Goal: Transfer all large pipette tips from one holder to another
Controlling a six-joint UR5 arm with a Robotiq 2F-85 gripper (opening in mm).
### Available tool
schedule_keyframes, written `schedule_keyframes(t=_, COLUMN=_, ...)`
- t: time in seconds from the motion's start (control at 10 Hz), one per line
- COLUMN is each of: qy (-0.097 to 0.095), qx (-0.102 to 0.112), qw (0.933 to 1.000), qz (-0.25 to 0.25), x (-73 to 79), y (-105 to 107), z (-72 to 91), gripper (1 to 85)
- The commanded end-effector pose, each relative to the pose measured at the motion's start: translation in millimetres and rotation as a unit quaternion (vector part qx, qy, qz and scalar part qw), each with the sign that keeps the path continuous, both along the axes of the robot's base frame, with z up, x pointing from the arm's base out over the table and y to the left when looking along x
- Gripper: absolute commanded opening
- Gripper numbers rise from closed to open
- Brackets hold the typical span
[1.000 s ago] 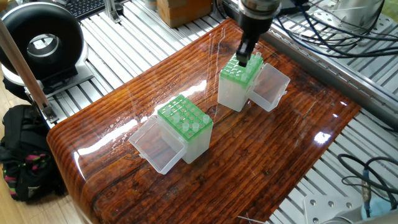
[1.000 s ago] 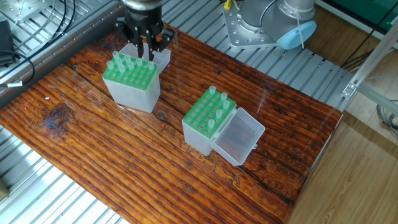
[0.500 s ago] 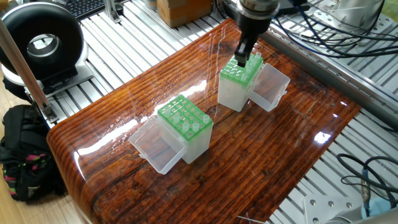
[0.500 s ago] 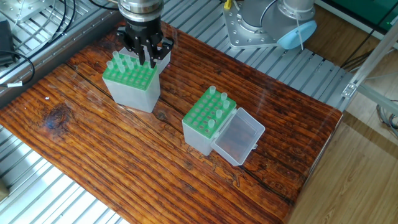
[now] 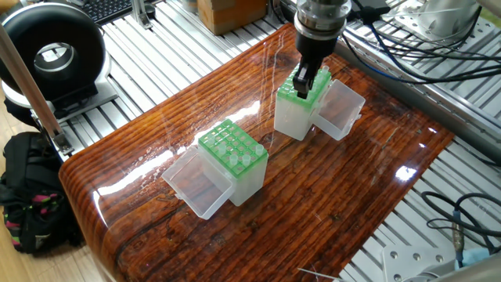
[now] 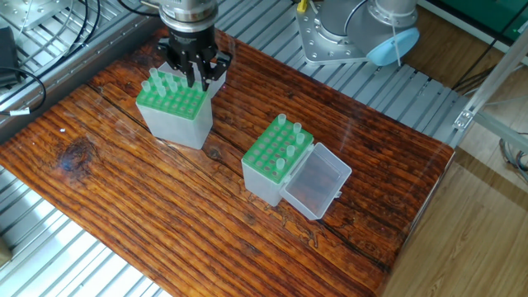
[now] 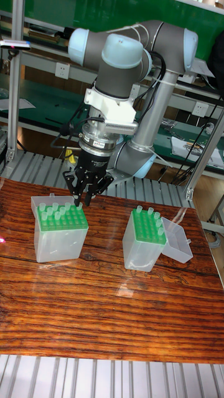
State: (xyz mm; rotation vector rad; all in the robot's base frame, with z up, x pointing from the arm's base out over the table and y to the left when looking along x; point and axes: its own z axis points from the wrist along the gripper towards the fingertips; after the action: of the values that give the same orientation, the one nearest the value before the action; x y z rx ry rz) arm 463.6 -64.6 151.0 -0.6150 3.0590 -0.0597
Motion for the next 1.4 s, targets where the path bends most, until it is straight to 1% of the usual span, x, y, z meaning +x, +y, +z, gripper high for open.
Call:
schedule_keyframes(t=0.0, qy=0.001, qx=0.002, qw=1.0, qz=0.001, x=-1.1, y=-0.1, z=-2.3, gripper=31.0)
schedule_keyframes(t=0.5, qy=0.004, qx=-0.002, qw=1.0, qz=0.001, x=-2.7, y=-0.8, z=-6.9, gripper=31.3)
schedule_keyframes(t=0.7, qy=0.01, qx=-0.002, qw=0.9999, qz=0.003, x=-5.8, y=-1.1, z=-8.9, gripper=31.3)
schedule_keyframes(t=1.3, qy=0.007, qx=-0.004, qw=1.0, qz=0.001, x=-5.1, y=-2.4, z=-13.5, gripper=29.0)
